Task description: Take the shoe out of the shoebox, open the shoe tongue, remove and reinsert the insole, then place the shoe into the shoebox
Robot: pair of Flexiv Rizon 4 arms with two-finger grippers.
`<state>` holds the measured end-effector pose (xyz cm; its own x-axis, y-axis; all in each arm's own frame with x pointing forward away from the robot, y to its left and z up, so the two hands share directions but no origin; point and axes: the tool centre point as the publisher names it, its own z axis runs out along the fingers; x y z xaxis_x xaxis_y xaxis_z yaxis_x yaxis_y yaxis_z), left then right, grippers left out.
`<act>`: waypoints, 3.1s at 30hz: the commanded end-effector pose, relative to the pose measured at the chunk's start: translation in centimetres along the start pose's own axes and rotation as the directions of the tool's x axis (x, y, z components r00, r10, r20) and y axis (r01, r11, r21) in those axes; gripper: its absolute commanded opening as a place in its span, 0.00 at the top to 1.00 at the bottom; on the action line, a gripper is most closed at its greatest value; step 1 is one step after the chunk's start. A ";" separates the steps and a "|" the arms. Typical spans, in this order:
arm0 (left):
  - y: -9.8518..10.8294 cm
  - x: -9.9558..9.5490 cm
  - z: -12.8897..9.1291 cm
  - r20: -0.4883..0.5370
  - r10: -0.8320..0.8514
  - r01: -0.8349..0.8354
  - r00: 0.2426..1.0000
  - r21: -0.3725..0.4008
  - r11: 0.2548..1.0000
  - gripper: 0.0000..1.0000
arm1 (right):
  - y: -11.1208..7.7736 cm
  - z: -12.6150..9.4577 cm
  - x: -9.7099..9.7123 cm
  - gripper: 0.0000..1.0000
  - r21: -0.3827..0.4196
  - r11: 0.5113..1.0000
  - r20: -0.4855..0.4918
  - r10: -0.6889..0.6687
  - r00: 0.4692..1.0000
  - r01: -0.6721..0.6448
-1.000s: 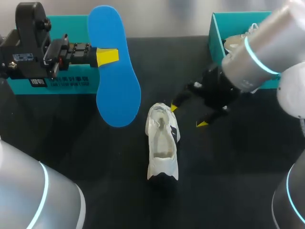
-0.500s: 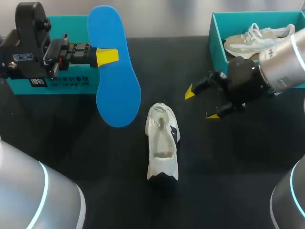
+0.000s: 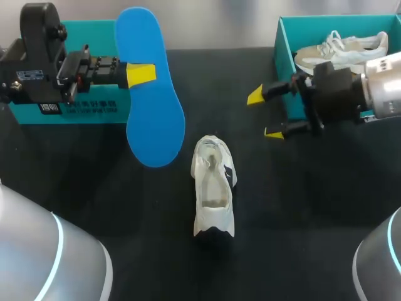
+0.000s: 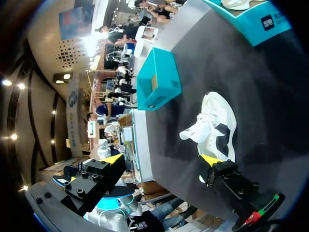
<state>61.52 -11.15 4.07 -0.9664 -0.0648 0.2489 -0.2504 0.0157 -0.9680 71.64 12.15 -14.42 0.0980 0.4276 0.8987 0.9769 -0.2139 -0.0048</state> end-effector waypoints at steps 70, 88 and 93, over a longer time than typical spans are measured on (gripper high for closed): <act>5.6 -5.4 1.1 -0.052 0.997 -0.998 -0.050 0.031 -0.049 1.00 | 0.5 -0.1 3.9 0.00 0.191 0.980 -0.382 0.127 0.916 -0.056; 10.1 -9.8 2.0 0.070 0.983 -0.984 -0.169 0.044 -0.173 1.00 | 0.5 -0.1 3.9 0.00 0.191 0.980 -0.382 0.127 0.916 -0.056; 10.9 -10.9 2.7 0.089 0.962 -0.965 -0.257 0.029 -0.260 1.00 | 0.5 -0.1 3.9 0.00 0.191 0.980 -0.382 0.127 0.916 -0.056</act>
<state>68.84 -12.27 -8.66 0.0003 -0.0280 -0.9996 0.9996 0.0286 -0.0005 72.45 13.46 -10.85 0.1396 0.0271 0.9898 0.9883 -0.0653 -0.1376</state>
